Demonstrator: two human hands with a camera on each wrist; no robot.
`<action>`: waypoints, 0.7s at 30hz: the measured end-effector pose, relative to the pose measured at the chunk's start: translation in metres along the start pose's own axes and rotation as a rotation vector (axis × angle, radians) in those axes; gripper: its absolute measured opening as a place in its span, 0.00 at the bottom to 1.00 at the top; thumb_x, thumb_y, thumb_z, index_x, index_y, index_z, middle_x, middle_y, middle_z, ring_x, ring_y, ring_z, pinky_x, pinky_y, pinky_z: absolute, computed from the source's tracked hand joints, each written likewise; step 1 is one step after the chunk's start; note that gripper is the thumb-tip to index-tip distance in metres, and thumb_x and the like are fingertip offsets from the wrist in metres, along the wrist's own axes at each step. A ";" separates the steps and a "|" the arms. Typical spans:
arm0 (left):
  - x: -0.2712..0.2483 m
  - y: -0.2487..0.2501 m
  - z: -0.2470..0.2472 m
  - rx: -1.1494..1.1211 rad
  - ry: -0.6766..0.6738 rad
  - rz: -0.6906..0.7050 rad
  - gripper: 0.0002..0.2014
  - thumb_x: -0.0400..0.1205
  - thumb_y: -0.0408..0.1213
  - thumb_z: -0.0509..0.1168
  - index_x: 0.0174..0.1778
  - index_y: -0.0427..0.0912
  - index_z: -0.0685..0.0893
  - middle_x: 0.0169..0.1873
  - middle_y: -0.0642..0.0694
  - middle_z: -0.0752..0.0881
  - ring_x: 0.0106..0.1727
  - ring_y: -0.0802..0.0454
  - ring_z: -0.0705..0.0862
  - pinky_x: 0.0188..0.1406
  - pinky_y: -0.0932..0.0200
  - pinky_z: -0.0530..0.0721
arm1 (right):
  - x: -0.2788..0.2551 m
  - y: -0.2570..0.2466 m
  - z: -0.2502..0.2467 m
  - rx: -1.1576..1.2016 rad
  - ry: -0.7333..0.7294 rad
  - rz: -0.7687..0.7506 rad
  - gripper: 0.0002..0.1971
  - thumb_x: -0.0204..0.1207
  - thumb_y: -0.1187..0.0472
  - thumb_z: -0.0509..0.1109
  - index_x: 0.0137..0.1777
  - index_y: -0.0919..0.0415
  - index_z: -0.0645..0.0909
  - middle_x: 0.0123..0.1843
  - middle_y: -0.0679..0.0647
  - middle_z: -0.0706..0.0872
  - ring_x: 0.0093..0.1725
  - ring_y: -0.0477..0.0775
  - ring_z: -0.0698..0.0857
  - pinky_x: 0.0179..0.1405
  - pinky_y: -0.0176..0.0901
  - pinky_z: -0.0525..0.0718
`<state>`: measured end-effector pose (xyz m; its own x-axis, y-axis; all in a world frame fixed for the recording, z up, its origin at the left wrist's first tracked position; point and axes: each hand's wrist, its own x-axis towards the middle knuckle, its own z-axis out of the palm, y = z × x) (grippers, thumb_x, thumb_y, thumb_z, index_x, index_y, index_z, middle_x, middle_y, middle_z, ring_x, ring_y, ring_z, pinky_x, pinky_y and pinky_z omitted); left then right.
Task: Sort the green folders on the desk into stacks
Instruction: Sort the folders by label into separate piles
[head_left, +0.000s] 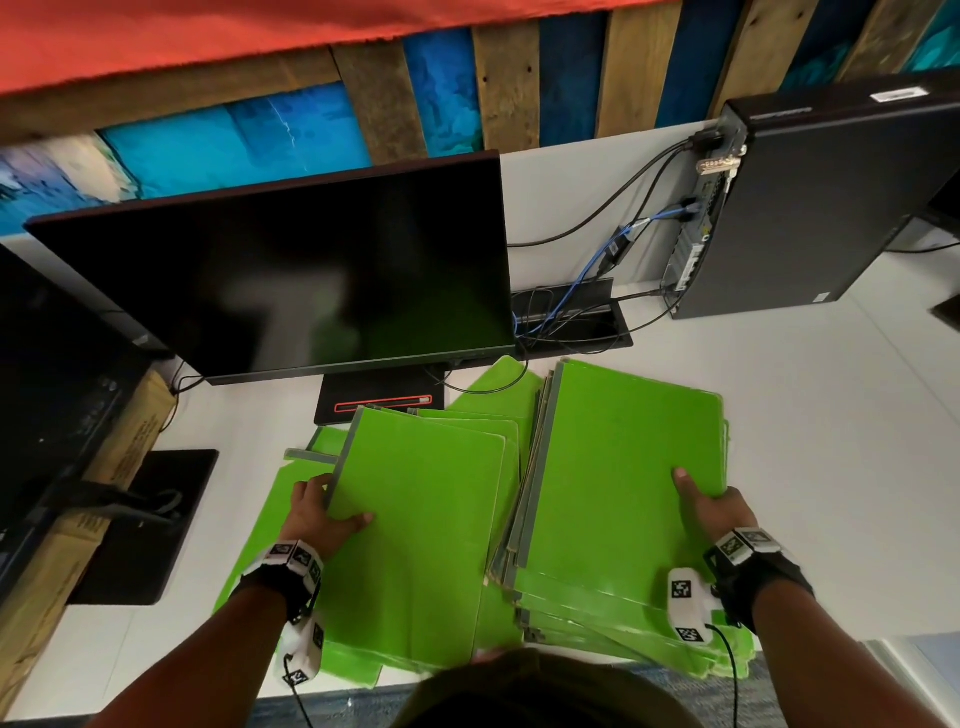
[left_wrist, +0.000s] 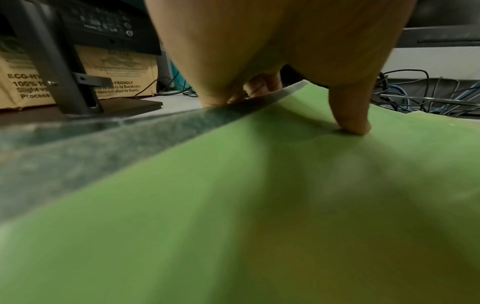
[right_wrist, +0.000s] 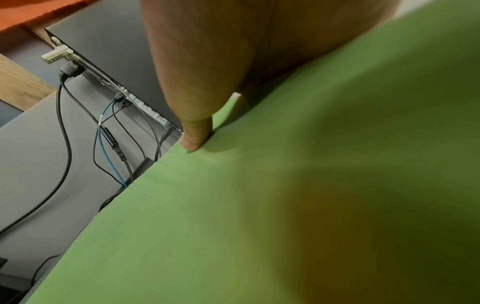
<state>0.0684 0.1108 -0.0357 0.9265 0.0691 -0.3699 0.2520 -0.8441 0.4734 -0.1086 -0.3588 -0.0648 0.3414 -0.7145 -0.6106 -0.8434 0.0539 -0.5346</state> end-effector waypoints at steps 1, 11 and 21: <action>0.000 0.000 0.001 -0.021 0.000 0.018 0.44 0.61 0.43 0.83 0.72 0.38 0.71 0.62 0.40 0.72 0.61 0.40 0.79 0.65 0.46 0.80 | 0.000 0.000 0.000 -0.001 -0.001 0.000 0.43 0.66 0.30 0.68 0.68 0.67 0.75 0.65 0.70 0.82 0.62 0.71 0.83 0.62 0.57 0.81; 0.002 0.011 0.014 0.018 -0.039 0.013 0.39 0.63 0.46 0.82 0.68 0.41 0.74 0.63 0.40 0.74 0.59 0.42 0.80 0.64 0.46 0.82 | -0.001 -0.001 0.000 -0.020 0.007 0.005 0.44 0.66 0.29 0.67 0.68 0.67 0.75 0.65 0.69 0.83 0.61 0.71 0.83 0.62 0.57 0.81; 0.020 0.007 0.006 -0.042 -0.035 -0.124 0.25 0.72 0.43 0.76 0.63 0.40 0.77 0.59 0.33 0.85 0.59 0.36 0.84 0.60 0.47 0.82 | 0.000 -0.002 0.000 -0.046 0.000 0.007 0.44 0.66 0.29 0.67 0.68 0.67 0.75 0.65 0.69 0.83 0.61 0.70 0.83 0.61 0.58 0.82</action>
<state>0.0869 0.1030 -0.0440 0.8774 0.1517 -0.4551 0.3756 -0.8073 0.4551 -0.1072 -0.3589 -0.0640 0.3352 -0.7140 -0.6147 -0.8642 0.0268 -0.5024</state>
